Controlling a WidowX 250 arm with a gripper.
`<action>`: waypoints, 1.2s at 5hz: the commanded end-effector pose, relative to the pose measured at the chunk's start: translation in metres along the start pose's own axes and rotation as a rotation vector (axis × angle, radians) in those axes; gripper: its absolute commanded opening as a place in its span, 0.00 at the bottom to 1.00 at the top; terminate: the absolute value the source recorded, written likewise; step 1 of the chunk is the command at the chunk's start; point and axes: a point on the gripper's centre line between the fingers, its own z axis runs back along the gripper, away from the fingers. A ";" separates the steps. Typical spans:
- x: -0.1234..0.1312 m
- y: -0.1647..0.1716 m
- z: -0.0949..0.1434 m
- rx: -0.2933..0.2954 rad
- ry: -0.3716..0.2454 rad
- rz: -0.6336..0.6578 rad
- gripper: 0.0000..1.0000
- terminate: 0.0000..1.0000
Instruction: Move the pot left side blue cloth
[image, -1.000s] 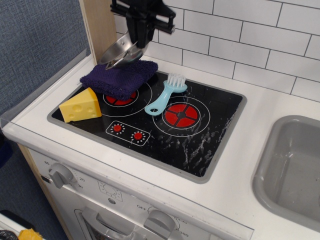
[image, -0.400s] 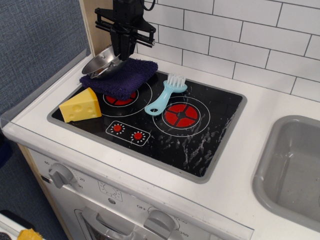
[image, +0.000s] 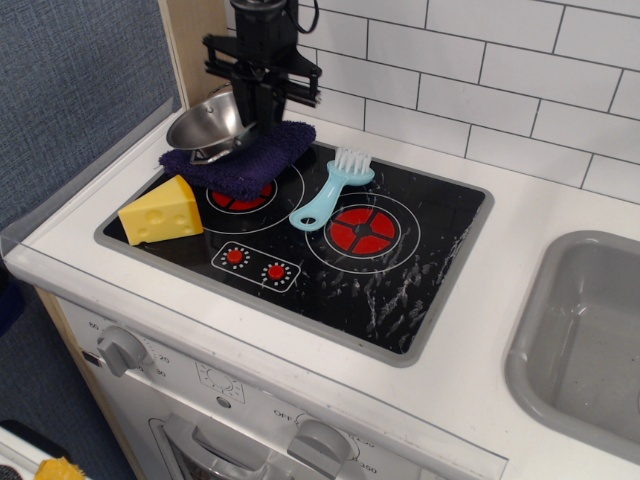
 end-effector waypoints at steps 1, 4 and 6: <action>-0.003 -0.010 0.030 0.015 -0.086 -0.047 1.00 0.00; -0.003 -0.025 0.065 0.017 -0.162 -0.131 1.00 0.00; -0.004 -0.030 0.063 0.032 -0.143 -0.139 1.00 0.00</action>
